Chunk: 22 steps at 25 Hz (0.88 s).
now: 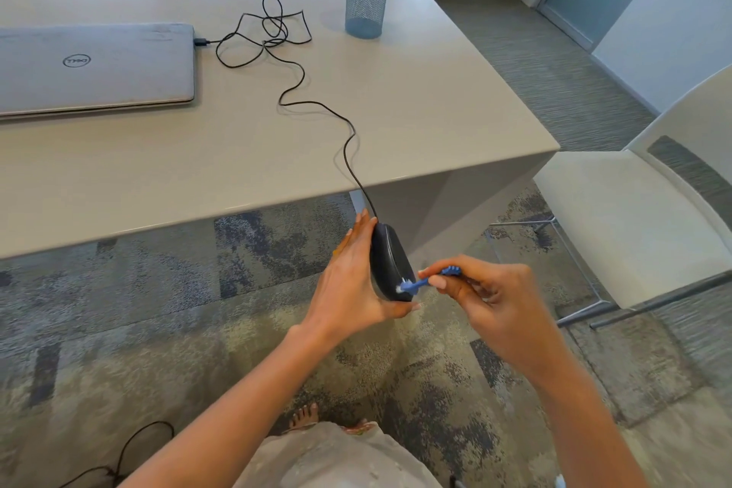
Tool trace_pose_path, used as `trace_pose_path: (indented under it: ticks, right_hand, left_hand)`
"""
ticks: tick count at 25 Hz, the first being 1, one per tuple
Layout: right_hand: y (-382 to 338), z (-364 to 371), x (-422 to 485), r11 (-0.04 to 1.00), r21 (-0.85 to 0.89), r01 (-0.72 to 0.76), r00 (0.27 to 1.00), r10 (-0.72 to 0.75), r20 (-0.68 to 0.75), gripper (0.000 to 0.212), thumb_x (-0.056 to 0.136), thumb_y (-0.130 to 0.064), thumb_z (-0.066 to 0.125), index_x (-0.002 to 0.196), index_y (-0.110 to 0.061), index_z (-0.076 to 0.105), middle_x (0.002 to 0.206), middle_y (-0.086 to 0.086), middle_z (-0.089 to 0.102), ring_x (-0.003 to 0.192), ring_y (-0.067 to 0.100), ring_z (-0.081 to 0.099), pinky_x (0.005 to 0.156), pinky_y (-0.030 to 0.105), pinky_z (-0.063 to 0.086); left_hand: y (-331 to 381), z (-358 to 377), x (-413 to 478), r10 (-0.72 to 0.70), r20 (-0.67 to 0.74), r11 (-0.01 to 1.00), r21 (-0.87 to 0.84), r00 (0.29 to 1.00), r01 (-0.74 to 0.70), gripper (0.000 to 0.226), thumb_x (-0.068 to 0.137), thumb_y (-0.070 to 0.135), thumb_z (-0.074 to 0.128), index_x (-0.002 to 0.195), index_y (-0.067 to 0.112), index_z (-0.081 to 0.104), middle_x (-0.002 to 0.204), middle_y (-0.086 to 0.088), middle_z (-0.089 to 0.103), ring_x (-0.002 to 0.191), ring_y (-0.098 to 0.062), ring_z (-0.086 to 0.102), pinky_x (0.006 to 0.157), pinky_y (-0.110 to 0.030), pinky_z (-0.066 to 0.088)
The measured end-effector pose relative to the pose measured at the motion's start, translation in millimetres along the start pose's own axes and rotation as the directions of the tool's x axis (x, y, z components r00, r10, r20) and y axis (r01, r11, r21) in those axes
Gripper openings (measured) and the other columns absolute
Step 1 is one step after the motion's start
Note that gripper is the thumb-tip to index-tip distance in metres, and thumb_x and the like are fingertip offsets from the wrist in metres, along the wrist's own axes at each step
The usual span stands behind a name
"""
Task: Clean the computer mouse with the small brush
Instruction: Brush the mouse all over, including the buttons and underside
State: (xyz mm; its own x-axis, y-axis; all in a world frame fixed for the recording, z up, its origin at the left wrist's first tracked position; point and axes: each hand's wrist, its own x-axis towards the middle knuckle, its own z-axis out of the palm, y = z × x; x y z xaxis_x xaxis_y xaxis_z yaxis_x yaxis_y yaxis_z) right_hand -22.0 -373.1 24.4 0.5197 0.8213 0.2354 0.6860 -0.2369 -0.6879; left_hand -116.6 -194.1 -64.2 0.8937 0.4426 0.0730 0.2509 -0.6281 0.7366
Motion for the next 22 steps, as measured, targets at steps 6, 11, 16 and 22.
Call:
trace_pose_path:
  ticks: [6, 11, 16, 22]
  right_hand:
    - [3.3, -2.5, -4.1, 0.988, 0.035, -0.152, 0.975, 0.156, -0.158, 0.011, 0.09, -0.02, 0.07, 0.099, -0.021, 0.077, 0.071, -0.012, 0.073, 0.057, 0.006, 0.066, 0.051, 0.022, 0.053]
    - [-1.1, 2.1, -2.2, 0.974, 0.083, -0.209, 0.94, 0.223, -0.258, 0.011, 0.089, -0.022, 0.069, 0.096, -0.029, 0.074, 0.08, -0.007, 0.078, 0.071, 0.012, 0.075, 0.064, 0.037, 0.063]
    - [-8.6, 5.6, -6.4, 0.89, 0.415, -0.19, 0.956, 0.263, -0.127, 0.012, 0.087, -0.026, 0.068, 0.094, -0.027, 0.078, 0.088, -0.004, 0.08, 0.084, 0.014, 0.077, 0.076, 0.027, 0.062]
    - [-0.6, -7.3, -10.1, 0.987, 0.024, -0.157, 0.968, 0.159, -0.195, 0.009, 0.089, -0.016, 0.072, 0.093, -0.022, 0.076, 0.069, -0.016, 0.072, 0.062, 0.002, 0.068, 0.052, 0.02, 0.054]
  left_hand:
    - [-0.7, 1.4, 1.6, -0.011, -0.001, 1.0, -0.012, 1.0, 0.011, 0.14, 0.052, 0.077, 0.08, 0.158, 0.021, 0.009, 0.165, 0.012, 0.008, 0.148, -0.009, 0.015, 0.113, -0.024, 0.019]
    - [-3.0, -1.6, -2.1, -0.027, -0.024, 0.998, -0.064, 0.999, 0.025, 0.137, 0.051, 0.078, 0.079, 0.157, 0.026, 0.009, 0.164, 0.009, 0.018, 0.146, -0.013, 0.027, 0.112, -0.026, 0.028]
    - [-1.5, -4.1, -1.2, -0.031, -0.045, 0.998, -0.061, 0.999, 0.028, 0.135, 0.053, 0.071, 0.083, 0.157, 0.028, 0.009, 0.162, 0.006, 0.026, 0.144, -0.012, 0.03, 0.109, -0.024, 0.029]
    - [-1.6, -7.9, -3.6, -0.036, -0.015, 0.999, -0.038, 0.999, 0.036, 0.137, 0.052, 0.075, 0.082, 0.157, 0.026, 0.008, 0.161, 0.007, 0.027, 0.145, -0.014, 0.027, 0.109, -0.025, 0.022]
